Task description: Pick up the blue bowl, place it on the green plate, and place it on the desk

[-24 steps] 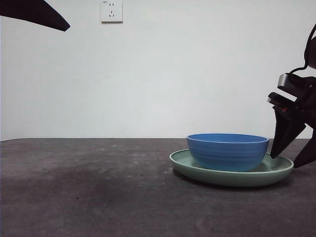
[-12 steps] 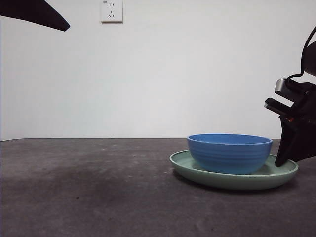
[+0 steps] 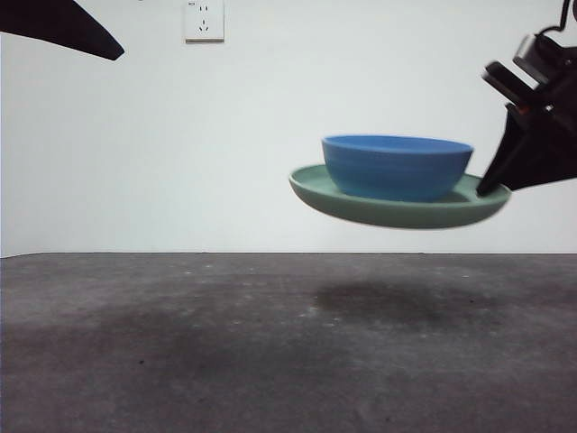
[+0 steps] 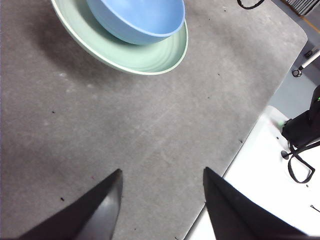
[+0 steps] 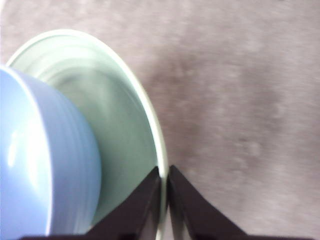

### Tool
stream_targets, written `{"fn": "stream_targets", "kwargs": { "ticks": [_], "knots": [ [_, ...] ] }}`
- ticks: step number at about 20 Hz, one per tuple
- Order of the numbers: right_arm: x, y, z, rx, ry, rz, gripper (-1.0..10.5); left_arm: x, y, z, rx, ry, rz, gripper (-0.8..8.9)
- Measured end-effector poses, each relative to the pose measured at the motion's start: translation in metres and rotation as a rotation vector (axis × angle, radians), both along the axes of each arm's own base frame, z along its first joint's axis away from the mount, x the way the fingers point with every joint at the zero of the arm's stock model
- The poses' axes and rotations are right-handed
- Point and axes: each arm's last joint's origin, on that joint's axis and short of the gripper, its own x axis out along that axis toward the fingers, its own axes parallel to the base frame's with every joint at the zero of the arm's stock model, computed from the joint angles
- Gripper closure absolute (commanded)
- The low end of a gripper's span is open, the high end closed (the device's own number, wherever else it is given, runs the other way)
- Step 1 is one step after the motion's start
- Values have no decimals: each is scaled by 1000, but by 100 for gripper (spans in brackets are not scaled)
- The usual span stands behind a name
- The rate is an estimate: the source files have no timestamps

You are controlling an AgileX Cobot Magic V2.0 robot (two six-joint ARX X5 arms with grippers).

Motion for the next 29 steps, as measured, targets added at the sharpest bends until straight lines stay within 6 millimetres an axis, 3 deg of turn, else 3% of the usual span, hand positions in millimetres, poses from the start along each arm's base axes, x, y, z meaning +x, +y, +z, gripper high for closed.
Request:
{"fn": "stream_targets", "kwargs": {
  "ticks": [8,12,16,22,27,29],
  "knots": [
    [12,62,22,-26,-44,100,935,0,0,0,0,0,0,552],
    [29,92,7,-55,6,144,935,0,0,0,0,0,0,552],
    [42,112,-25,-85,85,172,935,0,0,0,0,0,0,552],
    [53,124,-70,-106,187,177,935,-1,1,-2,12,19,0,552],
    [54,124,-73,-116,191,169,928,-2,1,-3,21,33,0,552],
    [54,124,-73,-115,192,170,820,-2,1,-3,21,33,0,552]
  ]
}}
